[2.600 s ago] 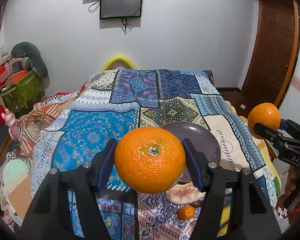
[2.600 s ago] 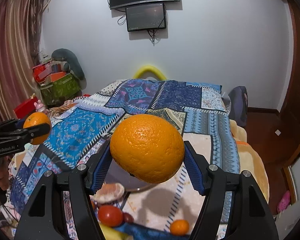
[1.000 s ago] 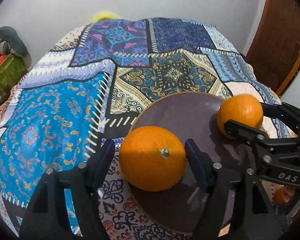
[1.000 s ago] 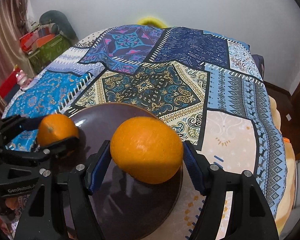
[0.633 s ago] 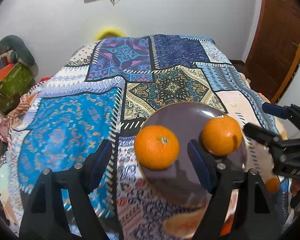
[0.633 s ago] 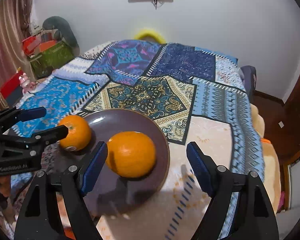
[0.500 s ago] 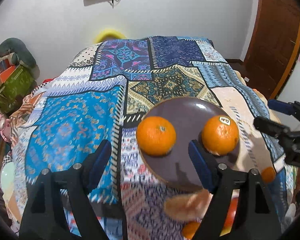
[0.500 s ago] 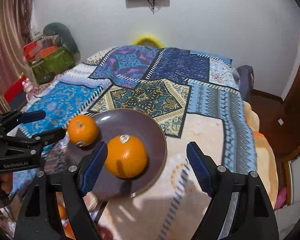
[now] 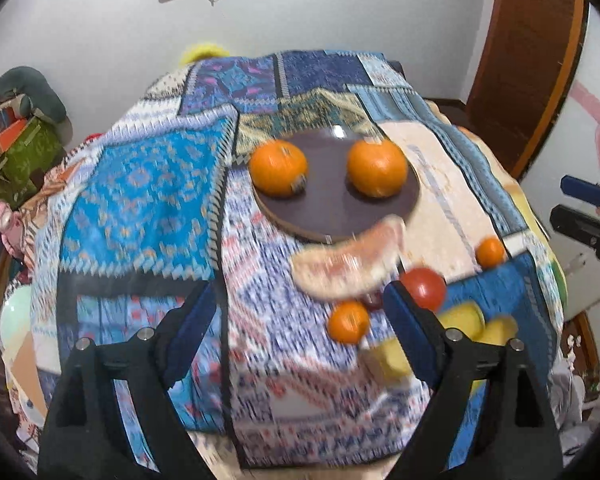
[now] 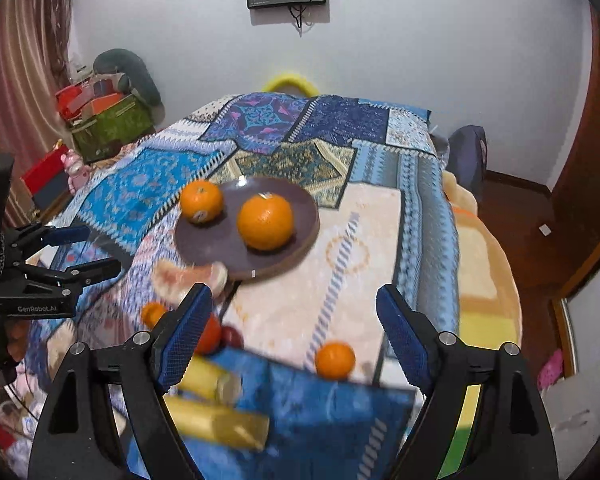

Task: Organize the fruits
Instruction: 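Move the left tool to one yellow cob while the right tool approaches the other, then close the left gripper on its yellow cob while the right gripper grasps the other cob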

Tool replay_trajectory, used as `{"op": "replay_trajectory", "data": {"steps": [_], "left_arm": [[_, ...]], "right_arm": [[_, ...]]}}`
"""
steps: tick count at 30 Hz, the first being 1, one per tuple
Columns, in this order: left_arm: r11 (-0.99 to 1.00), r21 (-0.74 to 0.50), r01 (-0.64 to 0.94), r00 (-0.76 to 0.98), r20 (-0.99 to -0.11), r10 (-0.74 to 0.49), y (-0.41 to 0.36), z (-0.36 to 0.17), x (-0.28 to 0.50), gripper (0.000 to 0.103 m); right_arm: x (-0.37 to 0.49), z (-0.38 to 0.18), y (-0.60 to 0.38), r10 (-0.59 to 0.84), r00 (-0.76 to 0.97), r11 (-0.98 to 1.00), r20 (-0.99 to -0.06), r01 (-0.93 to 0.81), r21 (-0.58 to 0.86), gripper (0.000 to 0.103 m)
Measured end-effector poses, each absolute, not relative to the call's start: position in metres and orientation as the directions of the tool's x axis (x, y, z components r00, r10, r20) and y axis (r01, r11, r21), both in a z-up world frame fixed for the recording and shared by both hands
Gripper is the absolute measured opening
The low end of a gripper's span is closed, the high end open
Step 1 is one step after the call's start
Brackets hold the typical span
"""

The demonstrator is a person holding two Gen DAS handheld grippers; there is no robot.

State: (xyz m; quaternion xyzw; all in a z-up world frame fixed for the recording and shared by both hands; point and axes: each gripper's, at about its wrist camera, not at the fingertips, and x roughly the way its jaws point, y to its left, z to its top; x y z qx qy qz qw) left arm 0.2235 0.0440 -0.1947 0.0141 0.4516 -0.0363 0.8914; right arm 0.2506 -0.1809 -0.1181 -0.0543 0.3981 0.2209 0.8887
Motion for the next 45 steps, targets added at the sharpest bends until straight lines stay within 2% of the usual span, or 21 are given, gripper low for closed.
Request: {"op": "replay_trajectory", "data": {"steps": [8,19,25,30,33,37,45], "left_arm": [[0.992,-0.007,0.127,0.511,-0.856,-0.072,0.025,-0.225,0.189,0.086],[0.986,-0.007,0.168,0.45,-0.889,-0.083,-0.005,-0.253,0.18,0.086],[0.986,-0.007,0.167,0.444,-0.893,-0.081,-0.012,-0.257,0.182,0.086],[0.983,-0.006,0.183,0.441,-0.893,-0.088,-0.021,-0.258,0.183,0.086],[0.979,0.002,0.205,0.444,-0.891,-0.091,-0.032,-0.259,0.183,0.086],[0.972,-0.05,0.231,0.425,-0.893,-0.147,-0.045,-0.262,0.187,0.086],[0.979,-0.049,0.199,0.481,-0.865,-0.141,-0.027,-0.247,0.186,0.086]], "right_arm": [[0.216,-0.131,-0.199,0.34,0.54,0.896,-0.77,-0.434,0.092,0.082],[0.2,-0.193,-0.2,0.285,0.377,0.889,-0.881,-0.448,0.096,0.083],[0.198,-0.217,-0.195,0.276,0.306,0.881,-0.911,-0.46,0.113,0.083],[0.207,-0.224,-0.194,0.268,0.312,0.895,-0.911,-0.432,0.115,0.083],[0.213,-0.224,-0.193,0.23,0.349,0.906,-0.908,-0.418,0.069,0.083],[0.228,-0.223,-0.195,0.178,0.399,0.926,-0.9,-0.378,0.015,0.083],[0.238,-0.21,-0.204,0.2,0.422,0.936,-0.885,-0.349,0.045,0.082]]}}
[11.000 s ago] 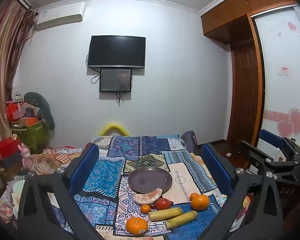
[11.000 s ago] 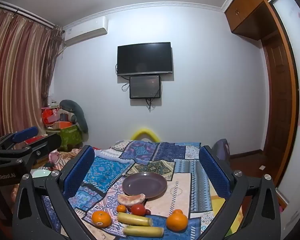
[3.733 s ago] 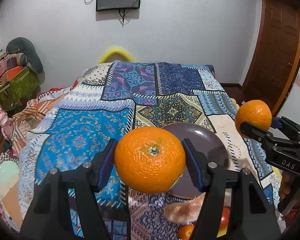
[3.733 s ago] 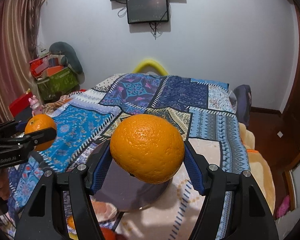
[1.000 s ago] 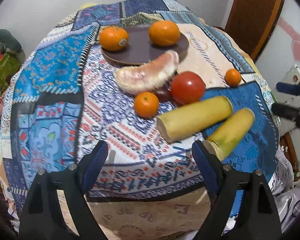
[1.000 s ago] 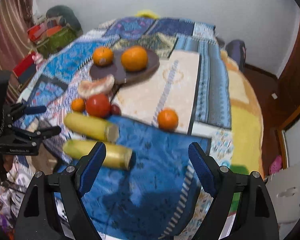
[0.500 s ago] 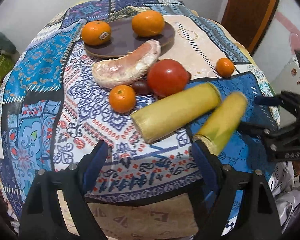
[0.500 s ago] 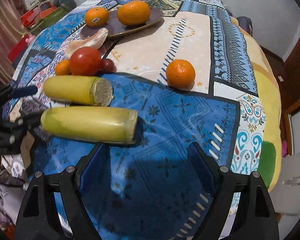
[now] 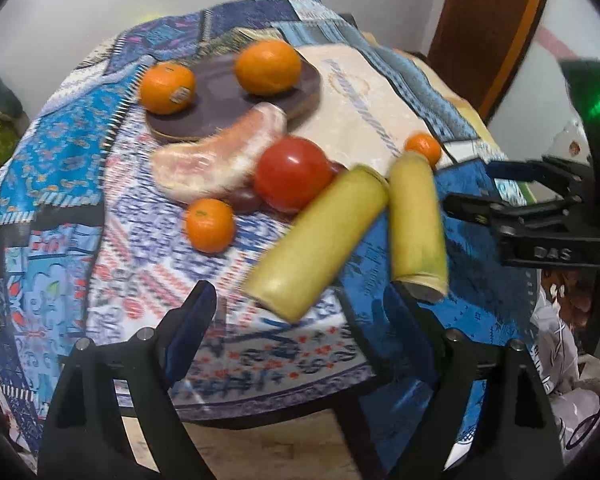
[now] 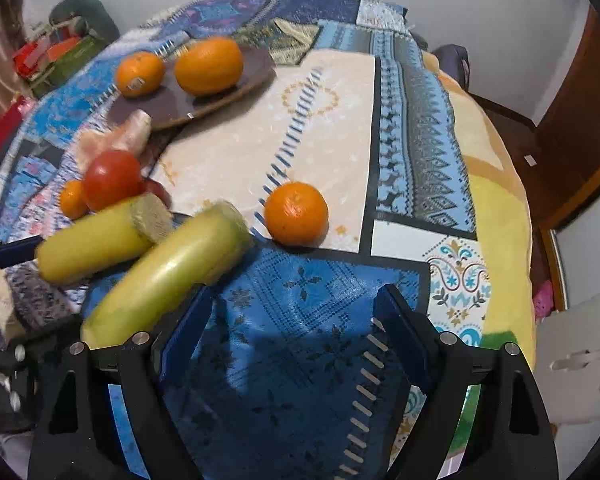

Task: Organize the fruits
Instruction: 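Close the left gripper on its yellow cob while the right gripper grasps the other cob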

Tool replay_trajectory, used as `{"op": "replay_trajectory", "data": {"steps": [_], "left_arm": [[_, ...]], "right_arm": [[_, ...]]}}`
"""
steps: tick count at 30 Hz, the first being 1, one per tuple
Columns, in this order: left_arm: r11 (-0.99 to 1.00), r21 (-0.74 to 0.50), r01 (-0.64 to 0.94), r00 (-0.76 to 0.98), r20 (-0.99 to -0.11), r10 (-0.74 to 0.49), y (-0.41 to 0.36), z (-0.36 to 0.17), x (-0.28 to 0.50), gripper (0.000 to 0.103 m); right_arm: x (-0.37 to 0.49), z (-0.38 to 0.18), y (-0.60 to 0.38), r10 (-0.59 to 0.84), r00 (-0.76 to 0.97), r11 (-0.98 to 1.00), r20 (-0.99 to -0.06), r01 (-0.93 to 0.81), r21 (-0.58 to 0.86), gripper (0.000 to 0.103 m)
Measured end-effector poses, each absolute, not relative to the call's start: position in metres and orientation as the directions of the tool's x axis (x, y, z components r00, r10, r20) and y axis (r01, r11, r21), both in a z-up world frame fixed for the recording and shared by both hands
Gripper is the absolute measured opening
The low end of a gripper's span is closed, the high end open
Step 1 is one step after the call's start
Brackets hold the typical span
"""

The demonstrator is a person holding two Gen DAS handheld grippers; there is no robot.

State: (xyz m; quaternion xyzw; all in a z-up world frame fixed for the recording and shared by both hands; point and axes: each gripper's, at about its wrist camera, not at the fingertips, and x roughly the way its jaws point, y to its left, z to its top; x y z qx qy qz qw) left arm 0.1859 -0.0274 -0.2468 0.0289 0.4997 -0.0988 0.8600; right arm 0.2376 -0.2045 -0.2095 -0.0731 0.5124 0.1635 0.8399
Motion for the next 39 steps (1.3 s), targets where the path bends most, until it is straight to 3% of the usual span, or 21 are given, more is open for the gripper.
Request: {"op": "replay_trajectory", "data": {"steps": [5,12,18,21,28,39], "left_arm": [[0.983,-0.103,0.155,0.502,-0.849,-0.168,-0.002,-0.24,0.194,0.085],[0.964,-0.147,0.22,0.448,-0.863,-0.234,-0.018,-0.256,0.2,0.057],[0.962,-0.154,0.226,0.441,-0.864,-0.242,-0.022,-0.264,0.207,0.054],[0.96,-0.159,0.232,0.446,-0.859,-0.251,-0.021,-0.262,0.203,0.05],[0.951,-0.149,0.272,0.429,-0.865,-0.258,-0.021,-0.257,0.178,0.043],[0.942,-0.088,0.325,0.379,-0.9,-0.215,-0.044,-0.26,0.196,0.042]], "right_arm": [[0.229,-0.189,-0.199,0.285,0.436,0.923,-0.853,-0.366,0.122,0.082],[0.221,-0.201,-0.165,0.34,0.369,0.886,-0.865,-0.434,0.163,0.082],[0.234,-0.217,-0.163,0.36,0.312,0.886,-0.88,-0.409,0.217,0.08],[0.236,-0.222,-0.166,0.415,0.273,0.87,-0.868,-0.399,0.291,0.067],[0.228,-0.213,-0.165,0.369,0.319,0.863,-0.873,-0.467,0.193,0.044],[0.233,-0.201,-0.191,0.34,0.328,0.861,-0.881,-0.486,0.151,0.034]]}}
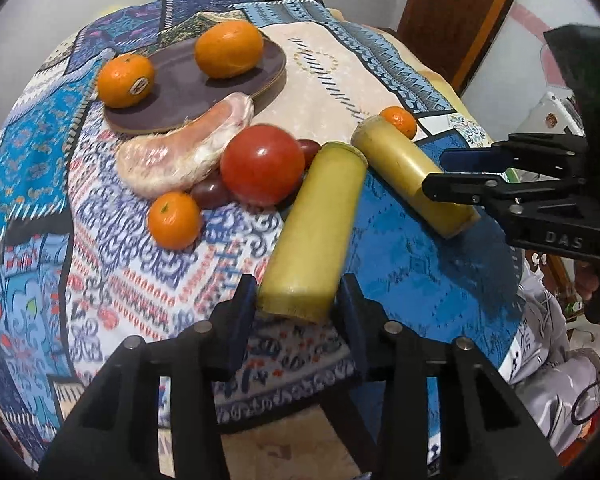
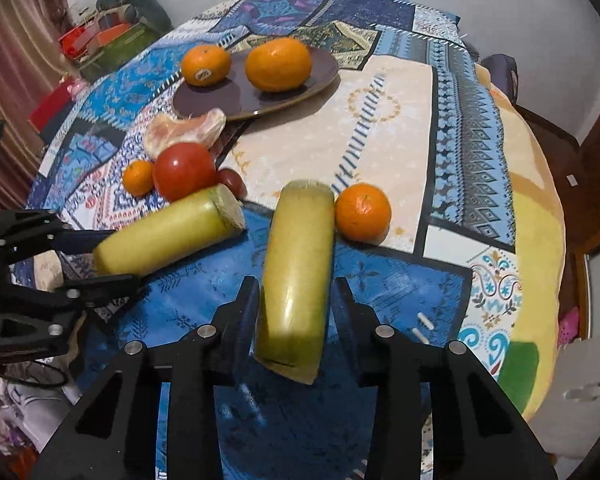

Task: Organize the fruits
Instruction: 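Close the left gripper on its yellow cob while the right gripper grasps the other cob, then lift both yellow cobs and carry them over the plate beside the oranges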

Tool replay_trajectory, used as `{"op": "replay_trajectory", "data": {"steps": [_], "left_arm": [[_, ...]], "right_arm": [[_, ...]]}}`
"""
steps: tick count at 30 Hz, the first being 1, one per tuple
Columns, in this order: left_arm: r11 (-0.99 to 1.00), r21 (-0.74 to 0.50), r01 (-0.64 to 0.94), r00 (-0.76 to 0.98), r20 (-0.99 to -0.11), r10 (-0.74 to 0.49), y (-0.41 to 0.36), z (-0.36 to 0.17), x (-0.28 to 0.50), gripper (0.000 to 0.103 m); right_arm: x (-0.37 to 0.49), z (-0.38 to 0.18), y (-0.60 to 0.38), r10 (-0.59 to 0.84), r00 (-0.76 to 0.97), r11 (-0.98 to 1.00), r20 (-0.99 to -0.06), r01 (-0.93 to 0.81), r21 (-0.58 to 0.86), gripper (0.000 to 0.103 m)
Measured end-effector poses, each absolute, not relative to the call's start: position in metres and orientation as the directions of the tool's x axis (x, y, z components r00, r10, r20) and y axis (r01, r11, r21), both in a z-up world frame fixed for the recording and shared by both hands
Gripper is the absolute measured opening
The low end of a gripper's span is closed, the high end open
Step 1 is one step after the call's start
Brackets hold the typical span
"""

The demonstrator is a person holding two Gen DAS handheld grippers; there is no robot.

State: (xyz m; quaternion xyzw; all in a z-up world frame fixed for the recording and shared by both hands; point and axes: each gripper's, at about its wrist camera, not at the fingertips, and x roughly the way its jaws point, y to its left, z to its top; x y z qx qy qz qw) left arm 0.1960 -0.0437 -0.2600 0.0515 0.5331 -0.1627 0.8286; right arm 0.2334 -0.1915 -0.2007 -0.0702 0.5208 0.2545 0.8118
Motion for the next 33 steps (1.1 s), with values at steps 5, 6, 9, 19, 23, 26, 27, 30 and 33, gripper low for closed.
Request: {"op": "replay_trajectory", "data": {"steps": [5,6,9,19,23,26,27,30,33], "left_arm": [[0.938,-0.074,0.339,0.36,-0.911,-0.202,-0.054,-0.263,0.215,0.043],[0.938,-0.074,0.338,0.353,-0.914,-0.2,-0.055,-0.264,0.218,0.044],[0.937,-0.092,0.338,0.335,-0.919,-0.21,-0.057,-0.266,0.227,0.045],[0.912,-0.131,0.39,0.332,-0.903,-0.272,-0.064,-0.262,0.213,0.038],[0.895,-0.093,0.436,0.318,-0.915,-0.249,-0.076,-0.261,0.204,0.037],[0.893,-0.119,0.434,0.304,-0.914,-0.269,-0.077,-0.26,0.213,0.037],[0.895,-0.128,0.428,0.302,-0.913,-0.275,-0.077,-0.26,0.217,0.037],[0.897,-0.129,0.423,0.3,-0.914,-0.274,-0.083,-0.261,0.23,0.037],[0.899,-0.119,0.421,0.293,-0.92,-0.259,-0.09,-0.266,0.24,0.037]], "right_arm": [[0.241,-0.202,-0.183,0.346,0.324,0.857,-0.881,-0.492,0.155,0.036],[0.241,-0.204,-0.182,0.339,0.326,0.858,-0.882,-0.491,0.149,0.037],[0.243,-0.209,-0.182,0.32,0.335,0.864,-0.886,-0.487,0.128,0.038],[0.252,-0.223,-0.183,0.339,0.312,0.865,-0.888,-0.475,0.163,0.039],[0.25,-0.221,-0.189,0.348,0.311,0.858,-0.884,-0.485,0.168,0.039],[0.246,-0.22,-0.193,0.344,0.305,0.853,-0.888,-0.497,0.16,0.039],[0.246,-0.22,-0.195,0.345,0.301,0.852,-0.889,-0.498,0.163,0.039],[0.247,-0.22,-0.2,0.354,0.291,0.855,-0.889,-0.486,0.181,0.038],[0.252,-0.218,-0.204,0.375,0.29,0.856,-0.88,-0.472,0.209,0.038]]}}
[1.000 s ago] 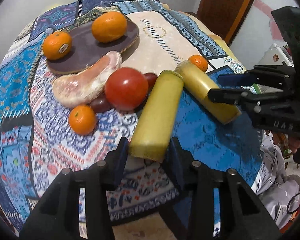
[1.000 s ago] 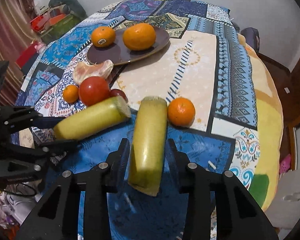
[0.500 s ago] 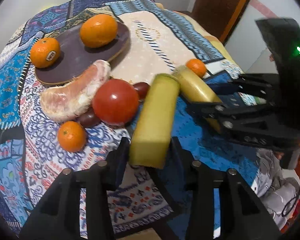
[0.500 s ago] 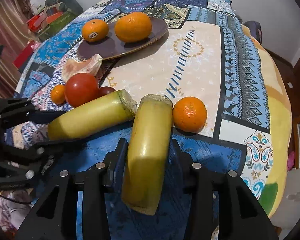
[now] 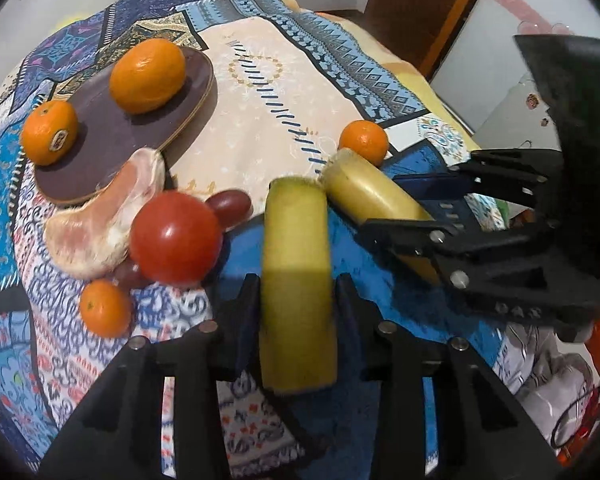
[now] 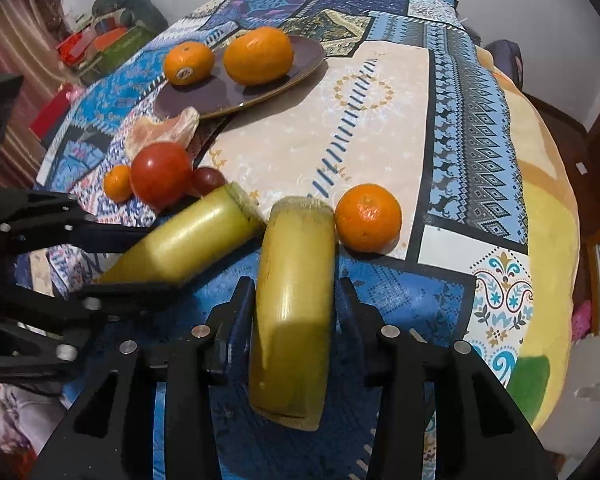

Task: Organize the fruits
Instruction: 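Lift both yellow cobs and carry them over the plate beside the oranges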

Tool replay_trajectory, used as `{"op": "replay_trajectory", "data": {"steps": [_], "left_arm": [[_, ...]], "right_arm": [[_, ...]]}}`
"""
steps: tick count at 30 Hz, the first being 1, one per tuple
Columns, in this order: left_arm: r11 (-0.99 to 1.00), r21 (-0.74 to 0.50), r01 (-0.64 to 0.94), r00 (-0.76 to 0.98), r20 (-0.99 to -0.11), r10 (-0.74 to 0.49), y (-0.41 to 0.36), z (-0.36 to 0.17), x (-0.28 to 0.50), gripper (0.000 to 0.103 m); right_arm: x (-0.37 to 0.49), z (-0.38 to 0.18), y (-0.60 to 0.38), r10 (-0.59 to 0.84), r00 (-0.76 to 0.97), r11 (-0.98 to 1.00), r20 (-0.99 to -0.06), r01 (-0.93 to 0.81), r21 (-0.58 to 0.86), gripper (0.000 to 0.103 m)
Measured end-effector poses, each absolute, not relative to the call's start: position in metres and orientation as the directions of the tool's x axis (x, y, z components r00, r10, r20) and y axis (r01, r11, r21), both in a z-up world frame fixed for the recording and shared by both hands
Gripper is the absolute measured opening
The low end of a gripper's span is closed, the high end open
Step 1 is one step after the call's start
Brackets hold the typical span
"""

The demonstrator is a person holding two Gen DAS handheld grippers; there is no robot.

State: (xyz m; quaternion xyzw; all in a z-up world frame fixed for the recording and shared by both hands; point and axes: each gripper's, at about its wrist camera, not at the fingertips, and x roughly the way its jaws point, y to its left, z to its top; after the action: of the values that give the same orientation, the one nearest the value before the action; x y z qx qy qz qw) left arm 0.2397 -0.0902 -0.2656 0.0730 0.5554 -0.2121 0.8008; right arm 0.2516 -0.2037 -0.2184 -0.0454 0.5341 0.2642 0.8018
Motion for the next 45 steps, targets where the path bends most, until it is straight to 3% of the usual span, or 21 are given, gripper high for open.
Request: {"op": "replay_trajectory", "data": {"steps": [13,24,34,45], "left_arm": [[0.919,-0.13,0.373,0.358,-0.893,-0.272,-0.088,-0.259,0.247,0.036],[0.941,-0.169,0.294,0.549,-0.776,-0.311,-0.038,-0.182,0.23,0.036],[0.969,-0.157,0.189,0.67,-0.701,-0.244,0.016,-0.138,0.251,0.036],[0.979,-0.156,0.132,0.688,-0.697,-0.204,0.044,-0.147,0.293,0.036]], "right_arm": [[0.252,-0.22,-0.207,0.383,0.309,0.864,-0.871,-0.454,0.219,0.036],[0.246,-0.168,-0.204,0.425,0.428,0.855,-0.797,-0.479,0.199,0.036],[0.27,-0.124,-0.178,0.456,0.529,0.85,-0.716,-0.498,0.173,0.036],[0.307,-0.115,-0.15,0.479,0.557,0.845,-0.678,-0.502,0.185,0.036]]}}
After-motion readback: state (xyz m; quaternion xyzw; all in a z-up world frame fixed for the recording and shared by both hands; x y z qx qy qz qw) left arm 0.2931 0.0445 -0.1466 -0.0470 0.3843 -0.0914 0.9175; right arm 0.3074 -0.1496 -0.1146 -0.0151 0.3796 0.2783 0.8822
